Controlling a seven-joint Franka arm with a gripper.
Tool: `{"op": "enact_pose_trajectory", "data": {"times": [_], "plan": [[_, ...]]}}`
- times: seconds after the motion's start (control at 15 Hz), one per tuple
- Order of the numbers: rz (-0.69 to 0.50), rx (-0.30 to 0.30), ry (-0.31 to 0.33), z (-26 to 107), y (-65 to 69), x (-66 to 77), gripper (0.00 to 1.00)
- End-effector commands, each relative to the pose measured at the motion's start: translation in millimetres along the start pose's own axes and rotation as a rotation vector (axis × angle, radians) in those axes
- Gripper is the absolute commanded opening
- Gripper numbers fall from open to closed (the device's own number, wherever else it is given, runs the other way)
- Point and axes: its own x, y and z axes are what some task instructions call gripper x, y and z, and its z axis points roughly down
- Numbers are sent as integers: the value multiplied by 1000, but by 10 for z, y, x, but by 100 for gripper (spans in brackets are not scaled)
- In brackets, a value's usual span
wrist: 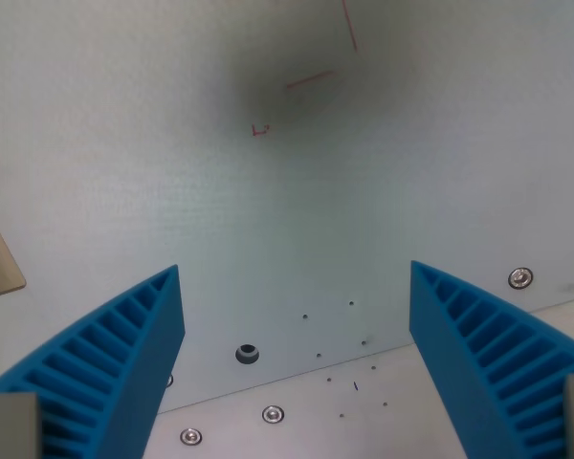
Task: Rotate around base positive x
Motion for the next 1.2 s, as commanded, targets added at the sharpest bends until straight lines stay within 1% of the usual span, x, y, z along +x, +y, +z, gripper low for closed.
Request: {"op": "enact_pose_trajectory", "data": {"times": [0.07, 1.2], "plan": [[0, 12, 0, -15, 1, 0, 100], [-3, 203, -54, -15, 1, 0, 100]]}}
